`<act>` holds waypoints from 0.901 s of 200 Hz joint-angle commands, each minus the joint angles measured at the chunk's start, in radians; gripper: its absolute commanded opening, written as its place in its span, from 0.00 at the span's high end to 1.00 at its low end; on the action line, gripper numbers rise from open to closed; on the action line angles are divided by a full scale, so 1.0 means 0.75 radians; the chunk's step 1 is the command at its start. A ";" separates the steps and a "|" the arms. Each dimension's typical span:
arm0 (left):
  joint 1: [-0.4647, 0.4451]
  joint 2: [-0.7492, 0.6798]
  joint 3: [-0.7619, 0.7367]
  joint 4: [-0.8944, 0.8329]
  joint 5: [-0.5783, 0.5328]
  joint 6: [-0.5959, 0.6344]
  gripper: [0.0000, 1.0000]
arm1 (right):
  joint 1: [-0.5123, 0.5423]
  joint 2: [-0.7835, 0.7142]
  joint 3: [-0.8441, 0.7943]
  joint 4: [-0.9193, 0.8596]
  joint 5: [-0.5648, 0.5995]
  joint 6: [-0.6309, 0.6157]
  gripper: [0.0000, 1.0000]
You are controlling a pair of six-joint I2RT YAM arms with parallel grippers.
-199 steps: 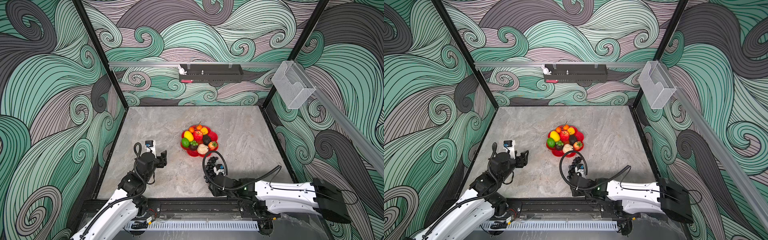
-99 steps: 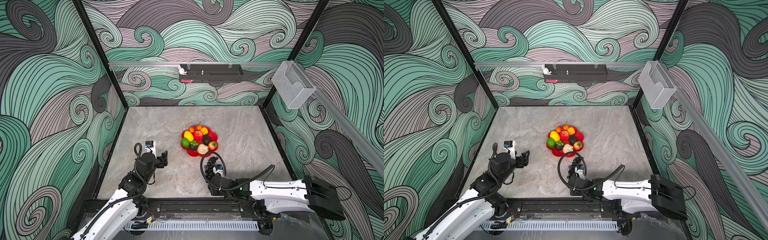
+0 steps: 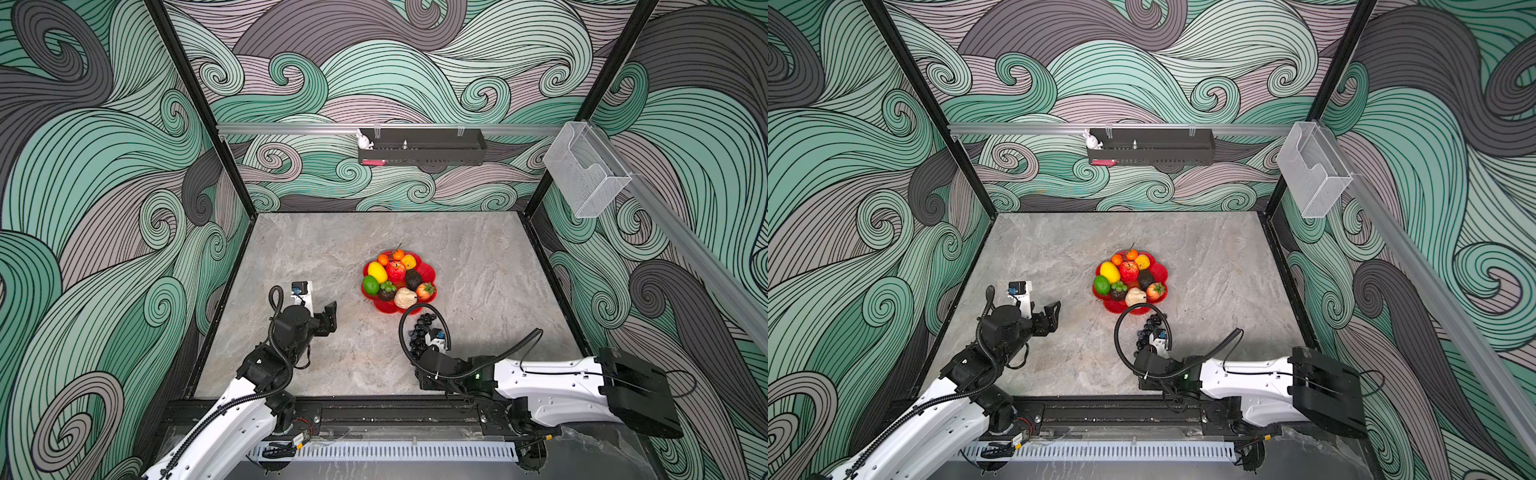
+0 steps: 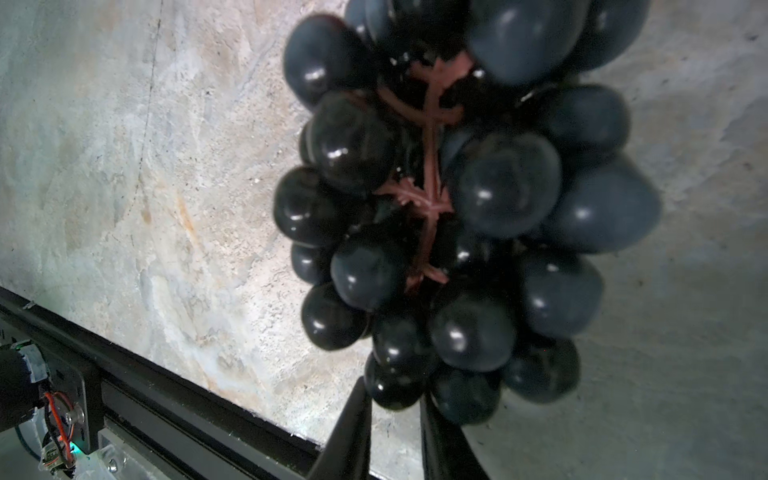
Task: Place and organize the fake fruits in the fruit bowl
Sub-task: 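Close the right gripper on the grape bunch's stem, then lift the grape bunch off the table with the right gripper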
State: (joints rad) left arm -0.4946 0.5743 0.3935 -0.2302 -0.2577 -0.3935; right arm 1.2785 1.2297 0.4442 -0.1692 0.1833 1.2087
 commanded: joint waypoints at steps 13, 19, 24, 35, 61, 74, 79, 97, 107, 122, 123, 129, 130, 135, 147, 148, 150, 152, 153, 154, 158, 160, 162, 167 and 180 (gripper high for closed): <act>-0.009 0.003 0.005 0.023 0.000 -0.008 0.17 | -0.023 0.034 -0.022 0.023 0.011 0.013 0.79; -0.010 0.003 0.005 0.024 0.001 -0.007 0.17 | -0.025 0.040 -0.022 0.030 0.010 0.011 0.79; -0.010 0.005 0.005 0.025 0.002 -0.007 0.17 | -0.030 0.046 -0.020 0.033 0.008 0.008 0.79; -0.010 0.006 0.005 0.025 0.002 -0.006 0.17 | -0.035 0.063 -0.014 0.037 0.004 0.004 0.80; -0.010 0.007 0.005 0.025 0.002 -0.005 0.17 | -0.042 0.086 0.000 0.030 0.006 -0.002 0.82; -0.011 0.006 0.005 0.025 0.002 -0.005 0.17 | -0.043 0.089 -0.003 0.026 0.013 0.002 0.83; -0.009 0.007 0.005 0.025 0.002 -0.004 0.17 | -0.044 0.087 -0.002 0.025 0.017 0.003 0.83; -0.010 0.006 0.005 0.025 0.001 -0.003 0.17 | -0.044 0.071 0.001 0.006 0.032 0.002 0.86; -0.009 0.007 0.005 0.025 0.000 -0.002 0.17 | -0.041 0.057 0.003 -0.006 0.042 -0.003 0.88; -0.009 0.006 0.005 0.026 0.000 -0.003 0.17 | -0.038 0.040 0.002 -0.014 0.052 -0.008 0.89; -0.010 0.007 0.005 0.026 0.001 -0.003 0.17 | -0.038 0.039 0.001 -0.014 0.053 -0.008 0.90; -0.010 0.008 0.005 0.027 0.004 -0.002 0.17 | -0.036 0.034 0.003 -0.016 0.055 -0.010 0.91; -0.011 0.008 0.005 0.027 0.004 0.000 0.17 | -0.035 0.034 0.003 -0.017 0.055 -0.011 0.91; -0.010 0.009 0.005 0.027 0.004 0.001 0.17 | -0.032 0.030 0.002 -0.019 0.059 -0.013 0.92; -0.010 0.013 0.007 0.027 0.006 0.001 0.17 | -0.026 0.019 0.010 -0.034 0.074 -0.024 0.95; -0.010 0.013 0.007 0.027 0.006 0.002 0.17 | -0.025 0.018 0.012 -0.037 0.075 -0.025 0.95; -0.010 0.014 0.007 0.027 0.007 0.003 0.17 | -0.022 0.016 0.015 -0.043 0.079 -0.027 0.95; -0.010 0.015 0.007 0.028 0.005 0.002 0.17 | -0.020 0.014 0.020 -0.052 0.084 -0.029 0.95; -0.011 0.015 0.007 0.028 0.005 0.002 0.17 | -0.017 0.014 0.022 -0.056 0.087 -0.030 0.95; -0.011 0.017 0.007 0.029 0.004 0.002 0.17 | -0.016 0.013 0.025 -0.061 0.089 -0.031 0.95; -0.009 0.017 0.007 0.029 0.004 0.003 0.17 | -0.012 0.011 0.035 -0.079 0.100 -0.035 0.96; -0.009 0.019 0.007 0.029 0.004 0.003 0.17 | -0.008 0.008 0.040 -0.090 0.104 -0.036 0.96; -0.009 0.019 0.007 0.029 0.004 0.004 0.17 | -0.005 0.007 0.045 -0.097 0.107 -0.040 0.96; -0.010 0.022 0.007 0.029 0.002 0.005 0.17 | 0.001 0.002 0.055 -0.120 0.119 -0.046 0.96; -0.009 0.023 0.007 0.029 -0.002 0.006 0.17 | 0.013 -0.012 0.074 -0.164 0.143 -0.051 0.97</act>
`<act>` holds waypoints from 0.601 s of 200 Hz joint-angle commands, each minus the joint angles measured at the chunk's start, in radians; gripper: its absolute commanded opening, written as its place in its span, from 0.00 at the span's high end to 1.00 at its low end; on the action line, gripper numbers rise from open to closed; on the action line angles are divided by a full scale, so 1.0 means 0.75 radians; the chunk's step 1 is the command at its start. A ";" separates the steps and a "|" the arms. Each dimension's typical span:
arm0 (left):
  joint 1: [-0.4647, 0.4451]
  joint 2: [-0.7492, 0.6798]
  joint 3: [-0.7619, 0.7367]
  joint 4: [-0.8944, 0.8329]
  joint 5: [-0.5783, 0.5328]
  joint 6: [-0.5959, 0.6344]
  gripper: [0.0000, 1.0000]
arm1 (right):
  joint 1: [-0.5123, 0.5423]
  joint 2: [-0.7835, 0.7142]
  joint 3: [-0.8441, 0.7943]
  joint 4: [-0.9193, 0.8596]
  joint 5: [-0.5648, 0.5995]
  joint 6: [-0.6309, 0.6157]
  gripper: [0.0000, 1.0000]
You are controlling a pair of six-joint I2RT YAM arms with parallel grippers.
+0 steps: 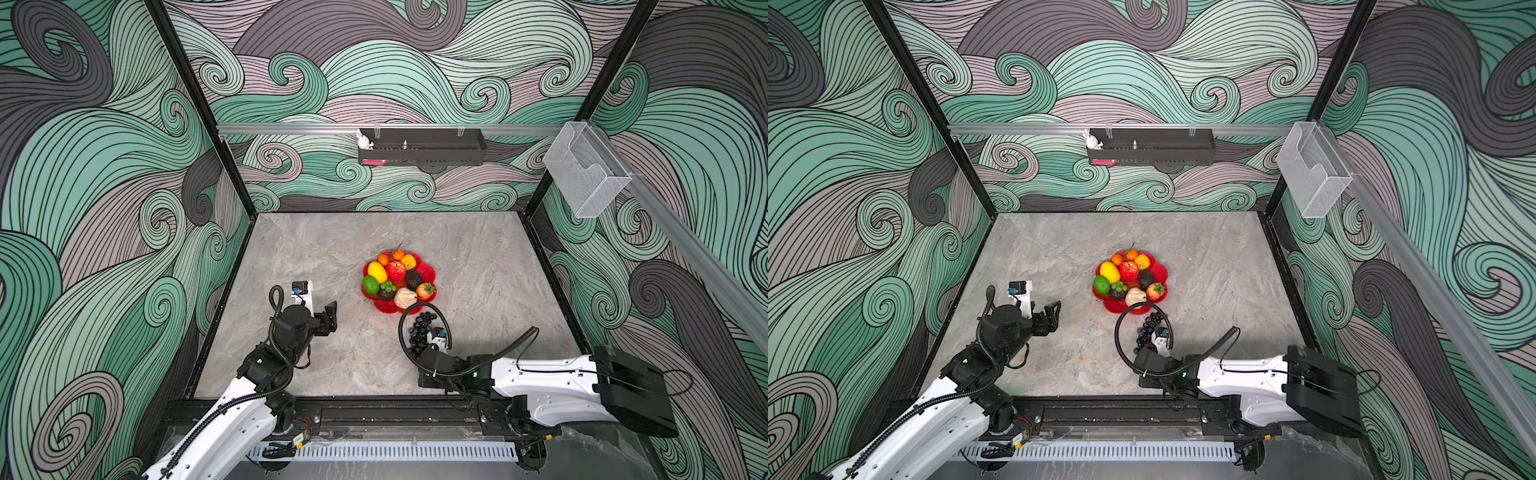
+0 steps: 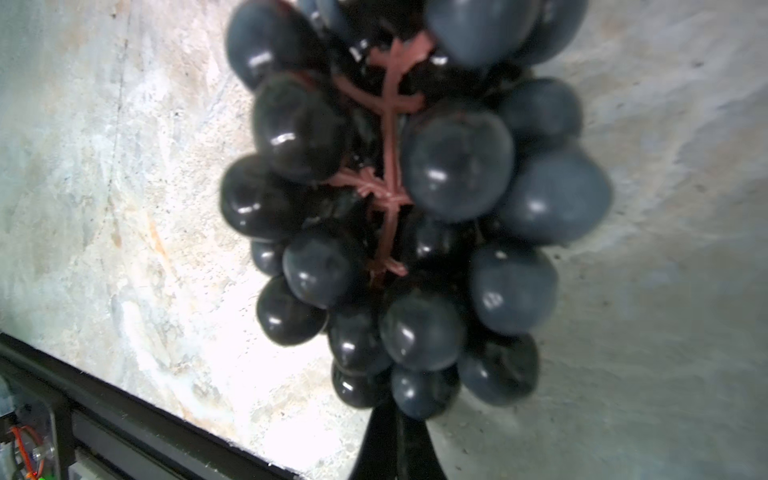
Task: Place and organize the fake fruits in the fruit bowl
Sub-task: 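Lift the grape bunch off the table with the right gripper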
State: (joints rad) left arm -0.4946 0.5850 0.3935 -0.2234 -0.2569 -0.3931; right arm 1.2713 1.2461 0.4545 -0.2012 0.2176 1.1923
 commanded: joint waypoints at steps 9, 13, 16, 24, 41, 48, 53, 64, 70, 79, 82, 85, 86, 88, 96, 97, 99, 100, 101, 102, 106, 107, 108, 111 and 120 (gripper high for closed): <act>-0.011 0.011 0.006 0.020 -0.005 0.007 0.17 | 0.034 -0.043 0.062 -0.141 0.115 -0.029 0.98; -0.009 0.011 0.007 0.020 -0.006 0.007 0.17 | 0.038 -0.048 0.062 -0.149 0.123 -0.027 0.98; -0.009 0.011 0.007 0.019 -0.007 0.007 0.17 | 0.041 -0.050 0.061 -0.154 0.126 -0.024 0.98; -0.011 0.012 0.007 0.018 -0.008 0.007 0.16 | 0.042 -0.057 0.061 -0.160 0.130 -0.021 0.98; -0.010 0.014 0.007 0.019 -0.011 0.009 0.17 | 0.043 -0.068 0.059 -0.169 0.136 -0.023 0.98; -0.011 0.017 0.007 0.020 -0.013 0.009 0.17 | 0.044 -0.072 0.056 -0.169 0.138 -0.023 0.99; -0.010 0.019 0.007 0.021 -0.013 0.009 0.17 | 0.045 -0.074 0.055 -0.172 0.137 -0.021 0.99; -0.011 0.020 0.007 0.020 -0.015 0.010 0.17 | 0.045 -0.082 0.049 -0.180 0.142 -0.015 1.00; -0.011 0.020 0.007 0.020 -0.017 0.009 0.17 | 0.045 -0.091 0.049 -0.186 0.143 -0.012 1.00; -0.011 0.020 0.007 0.023 -0.017 0.010 0.17 | 0.044 -0.107 0.041 -0.197 0.152 -0.005 1.00; -0.010 0.023 0.007 0.022 -0.017 0.009 0.17 | 0.045 -0.113 0.038 -0.199 0.153 -0.001 1.00; -0.009 0.023 0.007 0.022 -0.017 0.009 0.17 | 0.045 -0.120 0.034 -0.201 0.156 0.001 1.00; -0.009 0.024 0.007 0.022 -0.017 0.009 0.17 | 0.045 -0.120 0.033 -0.201 0.156 0.002 1.00; -0.011 0.024 0.007 0.023 -0.017 0.009 0.17 | 0.045 -0.124 0.028 -0.199 0.156 0.003 1.00; -0.011 0.025 0.007 0.022 -0.016 0.009 0.17 | 0.045 -0.135 0.015 -0.179 0.150 0.001 0.99; -0.010 0.025 0.007 0.022 -0.016 0.010 0.17 | 0.045 -0.138 0.013 -0.177 0.149 -0.001 0.98; -0.011 0.026 0.007 0.022 -0.015 0.009 0.17 | 0.045 -0.139 0.010 -0.166 0.145 -0.005 0.97; -0.010 0.026 0.007 0.022 -0.015 0.009 0.17 | 0.045 -0.139 0.009 -0.164 0.143 -0.008 0.97; -0.011 0.026 0.007 0.022 -0.015 0.009 0.17 | 0.045 -0.139 0.007 -0.157 0.140 -0.010 0.96; -0.010 0.025 0.007 0.022 -0.015 0.009 0.17 | 0.044 -0.140 0.005 -0.151 0.139 -0.013 0.96; -0.011 0.025 0.007 0.022 -0.015 0.010 0.17 | 0.045 -0.142 0.004 -0.129 0.128 -0.029 0.95; -0.010 0.025 0.007 0.022 -0.015 0.010 0.17 | 0.045 -0.143 0.004 -0.124 0.126 -0.032 0.94; -0.010 0.024 0.007 0.023 -0.015 0.011 0.17 | 0.046 -0.143 0.004 -0.119 0.124 -0.036 0.94; -0.010 0.025 0.007 0.024 -0.017 0.009 0.17 | 0.045 -0.142 0.001 -0.106 0.115 -0.046 0.92; -0.011 0.027 0.007 0.024 -0.016 0.010 0.17 | 0.047 -0.137 0.002 -0.075 0.091 -0.066 0.88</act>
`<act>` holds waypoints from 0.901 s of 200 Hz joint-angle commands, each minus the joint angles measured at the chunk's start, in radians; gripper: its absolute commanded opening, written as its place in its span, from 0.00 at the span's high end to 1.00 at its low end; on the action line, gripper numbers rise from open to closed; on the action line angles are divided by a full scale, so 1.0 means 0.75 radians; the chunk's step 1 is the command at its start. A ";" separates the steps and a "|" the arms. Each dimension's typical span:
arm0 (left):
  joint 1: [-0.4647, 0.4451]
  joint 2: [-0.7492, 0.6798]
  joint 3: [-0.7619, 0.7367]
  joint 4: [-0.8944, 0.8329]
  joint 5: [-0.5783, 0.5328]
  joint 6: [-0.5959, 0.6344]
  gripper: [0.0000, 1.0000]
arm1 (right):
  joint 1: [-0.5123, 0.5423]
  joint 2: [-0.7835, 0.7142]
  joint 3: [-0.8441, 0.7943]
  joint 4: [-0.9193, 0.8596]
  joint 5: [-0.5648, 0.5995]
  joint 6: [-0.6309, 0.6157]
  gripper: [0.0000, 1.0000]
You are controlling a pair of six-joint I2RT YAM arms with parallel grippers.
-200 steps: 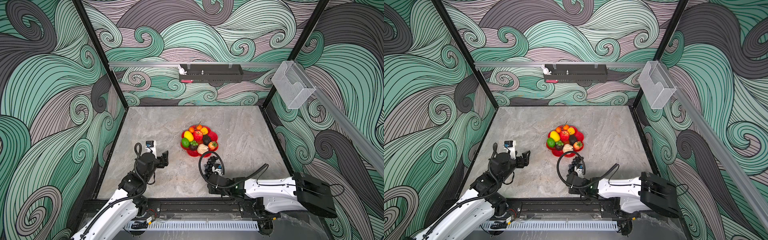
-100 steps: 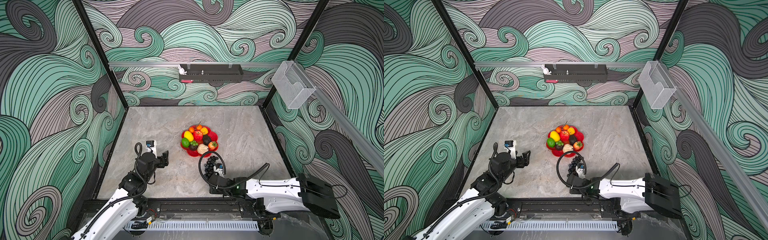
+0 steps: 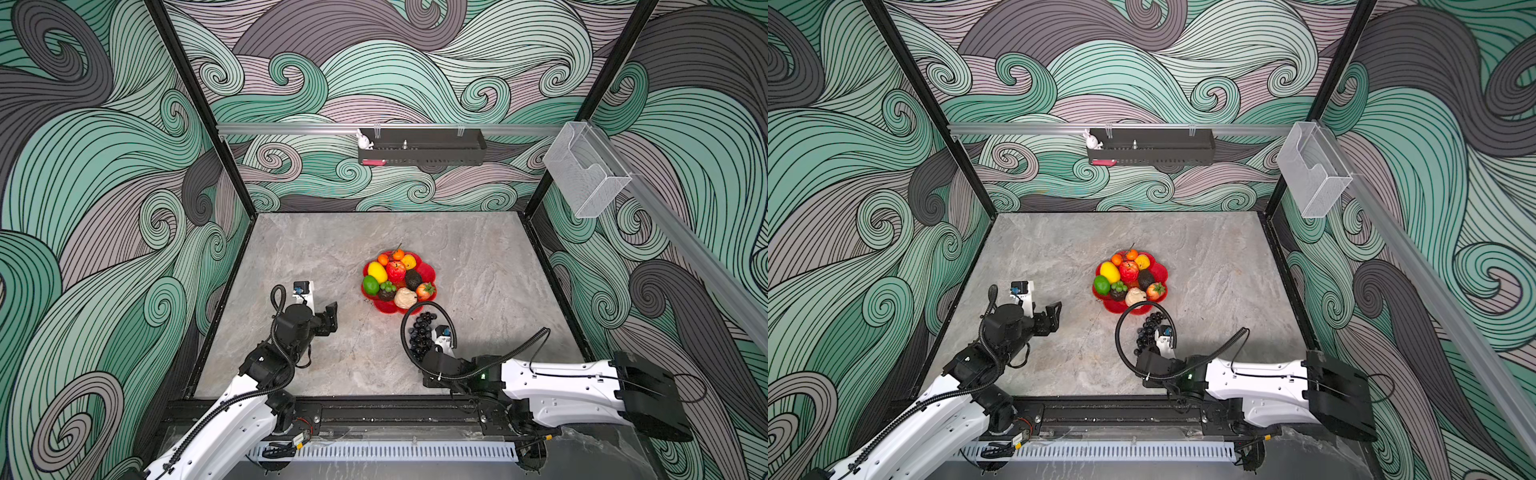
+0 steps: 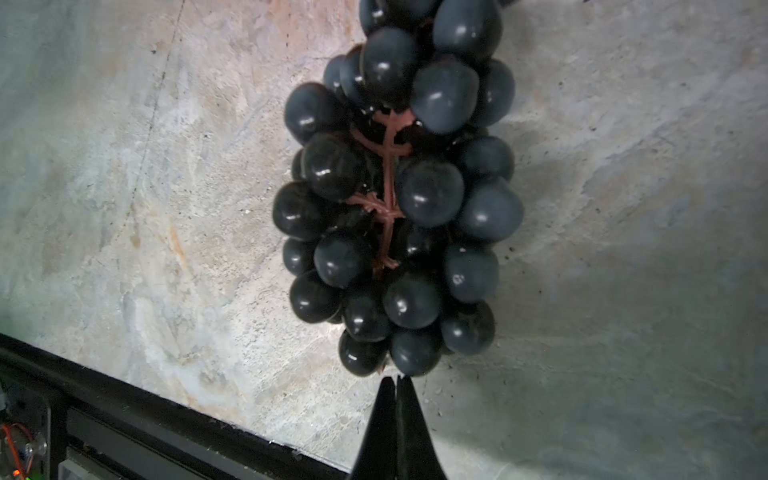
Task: Place and organize the fake fruits in the fruit bowl
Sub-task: 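Lift the grape bunch off the table with the right gripper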
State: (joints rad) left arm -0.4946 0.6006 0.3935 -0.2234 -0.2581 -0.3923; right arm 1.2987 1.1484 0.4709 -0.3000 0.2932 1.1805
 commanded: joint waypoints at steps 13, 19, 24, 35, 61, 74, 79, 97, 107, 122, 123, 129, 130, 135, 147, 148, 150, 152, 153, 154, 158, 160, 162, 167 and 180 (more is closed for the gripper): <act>-0.011 0.006 0.007 0.024 -0.016 0.008 0.17 | 0.009 0.025 -0.014 0.086 -0.047 -0.058 0.84; -0.010 0.007 0.007 0.024 -0.016 0.008 0.17 | 0.011 0.041 -0.013 0.097 -0.061 -0.058 0.84; -0.010 0.004 0.007 0.023 -0.016 0.008 0.17 | 0.011 0.055 -0.012 0.107 -0.070 -0.058 0.83; -0.010 0.001 0.007 0.022 -0.016 0.008 0.17 | 0.010 0.083 -0.003 0.119 -0.082 -0.062 0.82; -0.010 -0.001 0.005 0.018 -0.022 0.008 0.17 | 0.007 0.138 0.024 0.083 -0.080 -0.047 0.80; -0.009 -0.003 0.005 0.018 -0.022 0.009 0.17 | 0.004 0.157 0.028 0.083 -0.080 -0.044 0.80; -0.010 -0.003 0.005 0.018 -0.022 0.009 0.17 | 0.003 0.164 0.032 0.083 -0.080 -0.043 0.79; -0.010 -0.001 0.005 0.021 -0.021 0.006 0.17 | -0.005 0.183 0.037 0.096 -0.076 -0.051 0.78; -0.010 -0.003 0.005 0.019 -0.022 0.006 0.16 | -0.009 0.204 0.044 0.107 -0.079 -0.058 0.77; -0.010 -0.007 0.005 0.018 -0.020 0.007 0.17 | -0.016 0.238 0.062 0.109 -0.080 -0.063 0.76; -0.009 -0.006 0.005 0.018 -0.021 0.007 0.17 | -0.016 0.239 0.064 0.110 -0.080 -0.065 0.76; -0.009 -0.005 0.005 0.018 -0.023 0.008 0.17 | -0.020 0.250 0.070 0.115 -0.080 -0.069 0.76; -0.009 -0.006 0.005 0.018 -0.023 0.008 0.17 | -0.020 0.252 0.072 0.115 -0.080 -0.070 0.76; -0.010 -0.007 0.005 0.018 -0.024 0.007 0.17 | -0.023 0.261 0.075 0.118 -0.078 -0.072 0.76; -0.010 -0.009 0.005 0.018 -0.024 0.008 0.17 | -0.032 0.281 0.087 0.124 -0.073 -0.078 0.76; -0.010 -0.009 0.005 0.018 -0.024 0.009 0.17 | -0.033 0.282 0.087 0.124 -0.071 -0.079 0.76; -0.009 -0.011 0.005 0.018 -0.024 0.008 0.17 | -0.036 0.285 0.086 0.124 -0.070 -0.079 0.76; -0.010 -0.010 0.004 0.018 -0.024 0.008 0.17 | -0.039 0.289 0.089 0.124 -0.070 -0.080 0.76; -0.011 -0.010 0.003 0.018 -0.024 0.008 0.17 | -0.040 0.289 0.088 0.124 -0.069 -0.081 0.76; -0.010 -0.010 0.003 0.018 -0.025 0.008 0.17 | -0.041 0.292 0.088 0.124 -0.068 -0.081 0.76; -0.011 -0.010 0.003 0.016 -0.026 0.008 0.17 | -0.048 0.298 0.090 0.124 -0.066 -0.081 0.76; -0.010 -0.010 0.003 0.016 -0.028 0.009 0.17 | -0.051 0.300 0.091 0.124 -0.066 -0.080 0.76; -0.009 -0.010 0.003 0.016 -0.028 0.008 0.17 | -0.054 0.303 0.090 0.123 -0.064 -0.080 0.76; -0.010 -0.008 0.003 0.017 -0.028 0.009 0.17 | -0.058 0.309 0.091 0.122 -0.058 -0.079 0.77; -0.009 -0.007 0.003 0.017 -0.030 0.008 0.17 | -0.067 0.323 0.103 0.090 -0.029 -0.072 0.77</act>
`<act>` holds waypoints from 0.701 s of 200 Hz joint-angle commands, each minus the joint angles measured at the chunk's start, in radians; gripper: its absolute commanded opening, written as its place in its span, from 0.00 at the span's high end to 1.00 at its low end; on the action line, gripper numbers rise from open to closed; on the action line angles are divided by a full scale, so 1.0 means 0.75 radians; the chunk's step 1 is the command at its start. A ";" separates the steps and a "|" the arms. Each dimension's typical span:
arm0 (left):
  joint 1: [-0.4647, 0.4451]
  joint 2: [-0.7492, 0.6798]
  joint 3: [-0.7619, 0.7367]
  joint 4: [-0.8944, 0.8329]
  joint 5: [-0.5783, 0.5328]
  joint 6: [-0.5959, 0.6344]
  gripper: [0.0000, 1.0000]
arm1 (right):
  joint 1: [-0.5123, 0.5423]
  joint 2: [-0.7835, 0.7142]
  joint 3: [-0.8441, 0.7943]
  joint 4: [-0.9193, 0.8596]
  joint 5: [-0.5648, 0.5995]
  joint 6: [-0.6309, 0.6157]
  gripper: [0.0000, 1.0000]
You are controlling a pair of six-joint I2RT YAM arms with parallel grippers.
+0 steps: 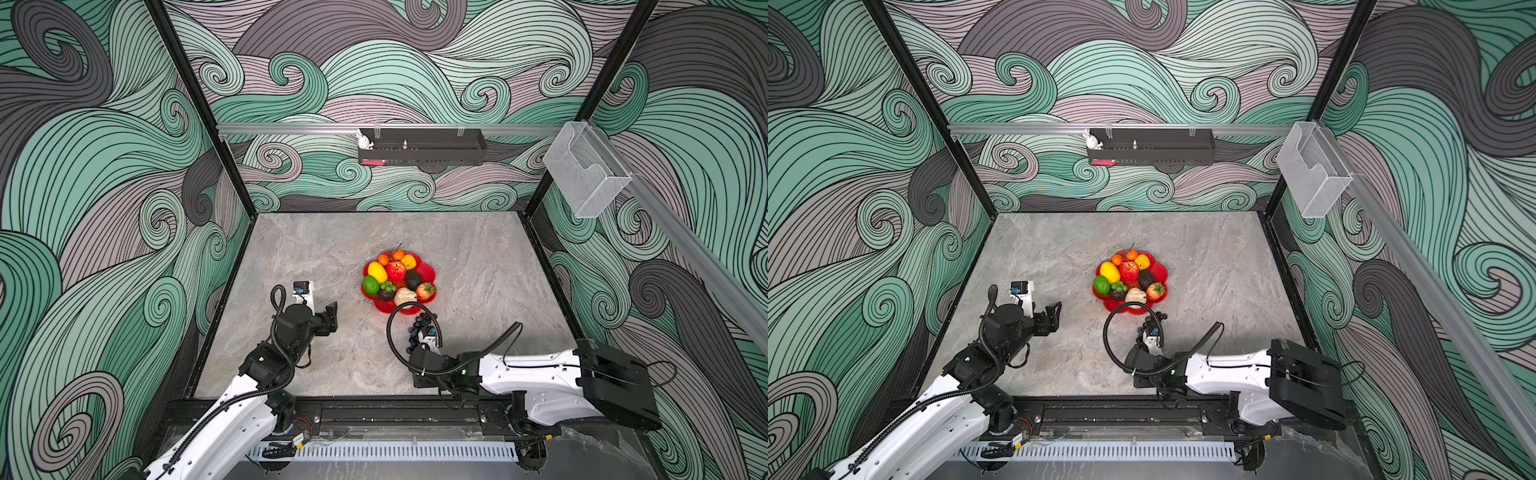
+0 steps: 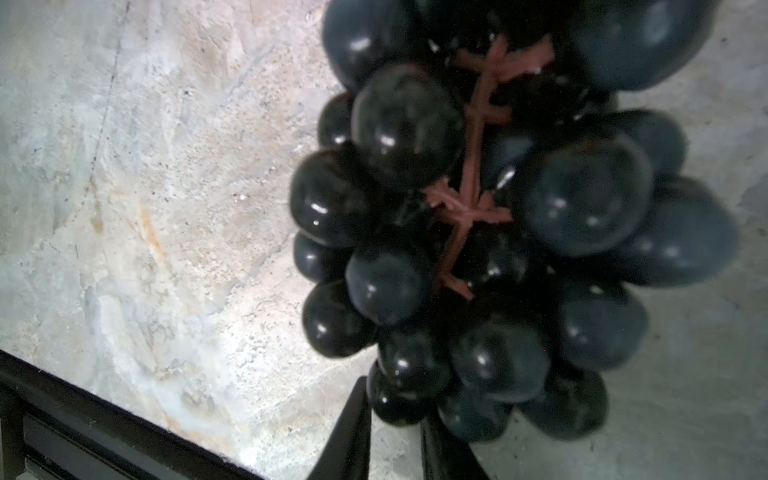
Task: Place and organize the fake fruits in the fruit bowl
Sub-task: 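Lift the grape bunch off the table with the right gripper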
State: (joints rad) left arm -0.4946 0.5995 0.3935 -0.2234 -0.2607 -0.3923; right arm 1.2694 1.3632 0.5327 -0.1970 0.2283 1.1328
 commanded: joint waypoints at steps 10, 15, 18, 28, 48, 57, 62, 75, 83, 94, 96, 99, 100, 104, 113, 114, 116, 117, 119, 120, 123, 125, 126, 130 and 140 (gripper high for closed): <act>-0.009 -0.004 0.003 0.018 -0.028 0.008 0.17 | -0.029 0.045 0.041 -0.091 0.089 -0.008 0.77; -0.010 -0.005 0.003 0.018 -0.029 0.008 0.17 | -0.029 0.048 0.050 -0.114 0.108 -0.010 0.77; -0.009 -0.005 0.003 0.018 -0.030 0.008 0.17 | -0.030 0.048 0.057 -0.129 0.120 -0.010 0.78; -0.010 -0.006 0.003 0.018 -0.031 0.009 0.17 | -0.031 0.048 0.069 -0.160 0.151 -0.009 0.79; -0.010 -0.009 0.003 0.018 -0.031 0.008 0.17 | -0.041 0.048 0.067 -0.165 0.172 -0.007 0.83; -0.009 -0.008 0.003 0.018 -0.031 0.008 0.17 | -0.044 0.046 0.067 -0.169 0.177 -0.005 0.85; -0.010 -0.006 0.003 0.018 -0.031 0.008 0.17 | -0.046 0.042 0.065 -0.169 0.180 -0.005 0.86; -0.011 -0.005 0.002 0.019 -0.028 0.009 0.17 | -0.046 0.031 0.062 -0.165 0.182 -0.015 0.89; -0.009 -0.003 0.004 0.020 -0.030 0.008 0.17 | -0.047 0.024 0.063 -0.162 0.184 -0.026 0.91; -0.010 -0.002 0.005 0.018 -0.029 0.008 0.17 | -0.047 0.012 0.062 -0.173 0.193 -0.029 0.94; -0.010 -0.002 0.005 0.018 -0.030 0.009 0.17 | -0.047 0.010 0.064 -0.176 0.196 -0.030 0.95; -0.011 -0.002 0.005 0.018 -0.031 0.008 0.17 | -0.046 0.008 0.063 -0.181 0.199 -0.029 0.95; -0.011 -0.003 0.005 0.018 -0.031 0.008 0.17 | -0.046 0.006 0.063 -0.182 0.201 -0.029 0.96; -0.011 -0.004 0.005 0.018 -0.029 0.011 0.17 | -0.046 0.000 0.063 -0.189 0.206 -0.028 0.96; -0.010 -0.004 0.005 0.016 -0.032 0.010 0.17 | -0.046 -0.015 0.060 -0.204 0.216 -0.026 0.98; -0.010 -0.004 0.005 0.016 -0.033 0.011 0.17 | -0.046 -0.017 0.059 -0.206 0.217 -0.026 0.98; -0.010 -0.004 0.005 0.016 -0.033 0.011 0.17 | -0.046 -0.021 0.059 -0.208 0.219 -0.026 0.98; -0.010 -0.004 0.005 0.016 -0.033 0.011 0.17 | -0.046 -0.023 0.060 -0.209 0.221 -0.026 0.98; -0.009 -0.004 0.005 0.016 -0.031 0.012 0.17 | -0.046 -0.028 0.058 -0.210 0.224 -0.025 0.98; -0.009 -0.004 0.005 0.016 -0.032 0.012 0.17 | -0.046 -0.030 0.057 -0.210 0.226 -0.025 0.98; -0.009 -0.006 0.005 0.016 -0.033 0.011 0.17 | -0.047 -0.038 0.057 -0.210 0.230 -0.025 0.98; -0.009 -0.007 0.005 0.016 -0.033 0.011 0.17 | -0.047 -0.043 0.054 -0.210 0.232 -0.025 0.99; -0.009 -0.006 0.005 0.016 -0.033 0.011 0.17 | -0.048 -0.046 0.053 -0.209 0.234 -0.024 0.99; -0.010 -0.007 0.005 0.016 -0.034 0.011 0.17 | -0.046 -0.056 0.049 -0.210 0.238 -0.025 0.99; -0.010 -0.007 0.005 0.016 -0.034 0.012 0.17 | -0.047 -0.086 0.041 -0.254 0.249 -0.022 0.99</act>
State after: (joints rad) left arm -0.4946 0.5995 0.3935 -0.2234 -0.2630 -0.3920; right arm 1.2411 1.3502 0.5716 -0.3256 0.3485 1.1149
